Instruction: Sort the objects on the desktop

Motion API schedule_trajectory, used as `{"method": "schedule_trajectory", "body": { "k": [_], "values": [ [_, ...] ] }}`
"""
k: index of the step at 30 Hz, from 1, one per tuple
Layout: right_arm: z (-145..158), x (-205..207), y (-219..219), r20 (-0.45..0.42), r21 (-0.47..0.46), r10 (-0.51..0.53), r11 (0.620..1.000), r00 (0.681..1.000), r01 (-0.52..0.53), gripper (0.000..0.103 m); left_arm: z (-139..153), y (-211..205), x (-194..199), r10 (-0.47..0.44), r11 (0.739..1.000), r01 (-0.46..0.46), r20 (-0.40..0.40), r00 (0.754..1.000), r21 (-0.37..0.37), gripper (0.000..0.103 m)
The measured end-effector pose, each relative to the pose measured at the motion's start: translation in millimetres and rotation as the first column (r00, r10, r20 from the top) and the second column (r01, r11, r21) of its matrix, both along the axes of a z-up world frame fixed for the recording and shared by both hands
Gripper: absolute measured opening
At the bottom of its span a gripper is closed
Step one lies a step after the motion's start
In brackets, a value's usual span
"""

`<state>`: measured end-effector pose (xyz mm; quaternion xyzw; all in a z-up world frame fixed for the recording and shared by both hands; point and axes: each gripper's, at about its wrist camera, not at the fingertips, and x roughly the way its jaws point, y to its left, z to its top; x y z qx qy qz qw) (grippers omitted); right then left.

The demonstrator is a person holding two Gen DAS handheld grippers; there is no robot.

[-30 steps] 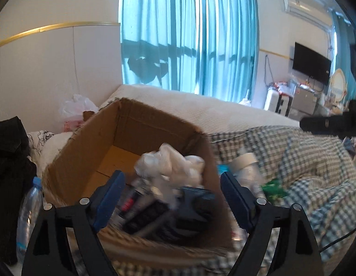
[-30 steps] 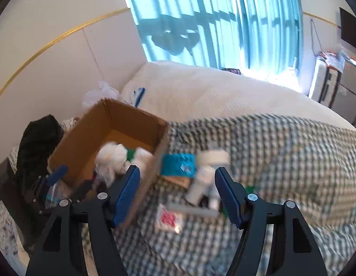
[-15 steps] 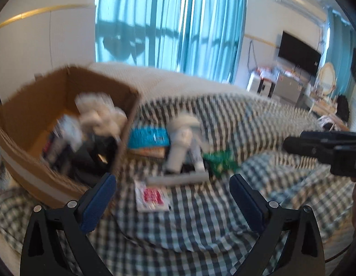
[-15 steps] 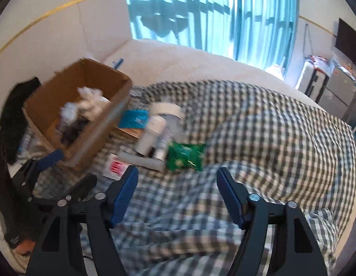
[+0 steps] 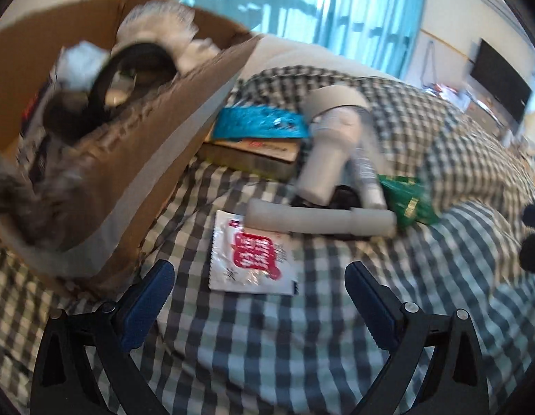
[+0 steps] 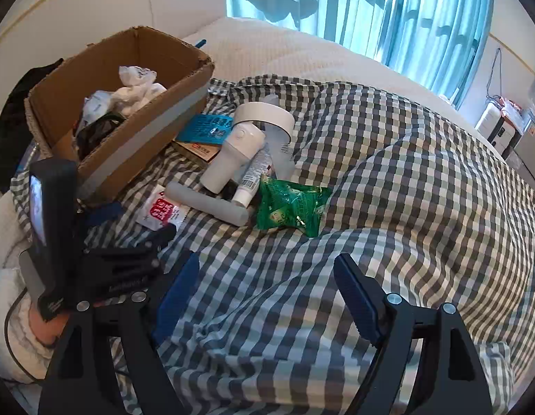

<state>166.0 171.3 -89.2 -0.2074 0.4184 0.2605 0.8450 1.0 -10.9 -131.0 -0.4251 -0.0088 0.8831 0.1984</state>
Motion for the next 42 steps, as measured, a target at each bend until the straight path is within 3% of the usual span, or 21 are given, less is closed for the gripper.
{"method": "schedule_trajectory", "body": {
  "k": [4,10,16,20,27,30,31,32,33,38,40,42],
  "values": [
    [-1,18,0,-0.04,0.011,-0.034,0.999,0.999,0.035,0.08,-15,4,-14,0.023,1.0,-0.022,0.019,1.0,-0.02,0.101],
    [0,53,17,-0.048,-0.015,-0.06,0.998,0.997,0.06,0.08,-20,13,-9,0.025,0.999,-0.027,-0.04,0.999,-0.042,0.101],
    [-21,84,25,-0.123,-0.012,-0.121,0.993,0.985,0.12,0.08,-26,21,3,-0.035,0.995,0.032,-0.026,0.999,-0.09,0.101],
    [-36,93,23,-0.185,-0.029,-0.145,0.989,0.972,0.142,0.08,-26,18,-4,-0.015,0.998,0.014,-0.023,1.0,-0.066,0.101],
    [-61,111,25,-0.252,-0.044,-0.189,0.982,0.949,0.184,0.08,-31,25,-8,0.01,0.993,-0.015,-0.046,0.999,-0.117,0.102],
    [-67,111,27,-0.264,-0.054,-0.191,0.981,0.945,0.184,0.08,-30,25,-5,-0.005,0.995,0.001,-0.043,0.999,-0.1,0.096],
    [-67,111,27,-0.264,-0.053,-0.194,0.981,0.945,0.186,0.073,-30,24,-4,-0.012,0.995,0.008,-0.041,0.999,-0.096,0.095],
    [-68,111,27,-0.266,-0.051,-0.193,0.981,0.945,0.186,0.053,-30,23,-3,-0.015,0.996,0.012,-0.037,0.999,-0.09,0.095],
    [-69,111,27,-0.274,-0.046,-0.187,0.982,0.943,0.182,0.045,-30,22,-2,-0.022,0.997,0.02,-0.032,0.999,-0.078,0.091],
    [-69,105,30,-0.26,-0.048,-0.172,0.985,0.95,0.165,0.04,-30,18,13,-0.044,0.998,0.042,-0.029,0.999,-0.055,0.087],
    [-66,102,28,-0.254,-0.04,-0.186,0.983,0.949,0.182,0.04,-28,19,11,-0.054,0.998,0.053,-0.028,0.998,-0.044,0.075],
    [-63,99,26,-0.252,-0.031,-0.189,0.982,0.949,0.188,0.04,-29,16,10,-0.051,0.998,0.049,-0.033,0.998,-0.045,0.068]
  ]
}}
